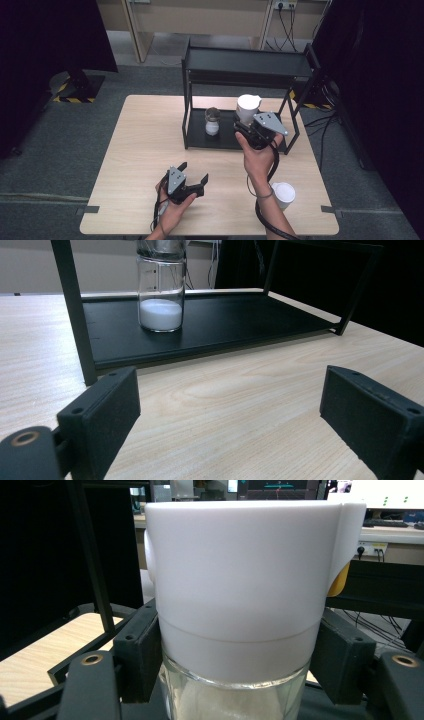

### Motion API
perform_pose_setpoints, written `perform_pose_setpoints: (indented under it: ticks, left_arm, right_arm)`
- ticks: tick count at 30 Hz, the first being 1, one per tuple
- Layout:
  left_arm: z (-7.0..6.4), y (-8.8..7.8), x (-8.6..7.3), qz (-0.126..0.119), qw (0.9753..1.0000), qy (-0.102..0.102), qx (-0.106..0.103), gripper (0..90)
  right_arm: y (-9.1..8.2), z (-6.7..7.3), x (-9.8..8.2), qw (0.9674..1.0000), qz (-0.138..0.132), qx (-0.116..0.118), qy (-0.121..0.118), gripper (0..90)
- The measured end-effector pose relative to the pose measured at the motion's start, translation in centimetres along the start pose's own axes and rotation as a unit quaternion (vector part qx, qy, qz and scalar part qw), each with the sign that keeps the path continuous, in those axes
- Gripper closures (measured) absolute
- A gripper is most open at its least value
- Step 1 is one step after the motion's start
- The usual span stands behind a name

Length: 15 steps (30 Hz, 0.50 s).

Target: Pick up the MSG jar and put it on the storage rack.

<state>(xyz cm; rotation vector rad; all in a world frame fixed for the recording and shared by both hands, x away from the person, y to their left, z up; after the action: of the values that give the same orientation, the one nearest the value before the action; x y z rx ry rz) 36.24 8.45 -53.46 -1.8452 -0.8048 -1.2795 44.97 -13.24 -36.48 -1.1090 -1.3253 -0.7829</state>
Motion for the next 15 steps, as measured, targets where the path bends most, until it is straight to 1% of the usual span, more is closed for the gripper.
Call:
perform_pose_setpoints:
  ticks: [3,7,12,15]
  left_arm:
    - [0.0,0.0,0.0,0.0,1.0,0.002,0.0,8.7]
    - [0.1,0.0,0.0,0.002,1.0,-0.002,-0.001,8.7]
    - [0.0,0.0,0.0,0.001,1.0,-0.001,0.0,8.7]
    - [0.0,0.0,0.0,0.001,1.0,-0.001,-0.001,8.8]
  right_arm:
    - [0.4,0.0,0.0,1.0,0.004,-0.001,-0.003,31.0]
    - [1.0,-0.1,0.0,0.9999,0.01,-0.003,-0.007,31.0]
    - [1.7,-0.2,-0.3,0.9998,0.017,-0.006,-0.003,31.0]
    - [2.3,-0.4,-0.6,0.9996,0.027,-0.008,-0.003,31.0]
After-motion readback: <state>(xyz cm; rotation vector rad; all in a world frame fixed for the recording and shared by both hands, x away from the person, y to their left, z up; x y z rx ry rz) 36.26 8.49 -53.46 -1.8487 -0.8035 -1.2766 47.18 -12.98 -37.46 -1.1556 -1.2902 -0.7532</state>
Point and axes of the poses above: each handheld gripper's, and its own axes: y roughly forward along the jaws, x roughly out of its top, z roughly to its left, the point moved 3 cm from there along y, roughly forward along the jaws, and after that the axes turned 6 degrees about -y, right-handed, at the moved point
